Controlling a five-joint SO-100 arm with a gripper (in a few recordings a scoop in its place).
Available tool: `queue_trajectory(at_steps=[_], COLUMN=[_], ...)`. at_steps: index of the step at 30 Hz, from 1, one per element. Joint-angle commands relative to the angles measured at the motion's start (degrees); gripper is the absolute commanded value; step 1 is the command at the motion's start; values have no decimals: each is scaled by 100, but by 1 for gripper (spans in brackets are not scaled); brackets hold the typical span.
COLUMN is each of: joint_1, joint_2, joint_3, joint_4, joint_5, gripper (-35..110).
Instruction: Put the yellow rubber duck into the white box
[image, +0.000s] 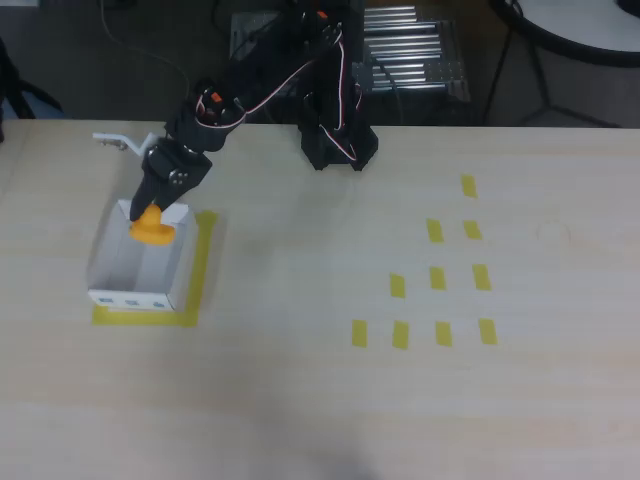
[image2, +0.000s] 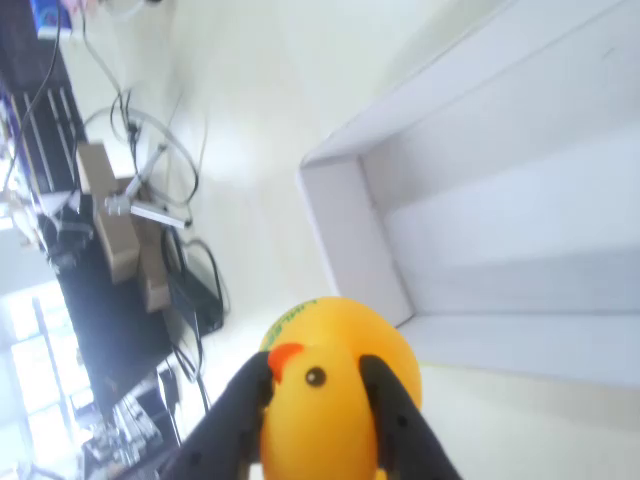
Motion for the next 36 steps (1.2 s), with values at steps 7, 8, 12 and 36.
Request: queue_trajectory(at_steps=[7, 8, 12, 36], joint_1=[659, 703, 817, 694], joint_2=[-519, -606, -879, -1318], joint_3=[-448, -519, -800, 237], joint_4=[-457, -457, -448, -2681], joint_5=[-105, -105, -105, -334], gripper=[0, 0, 0, 21])
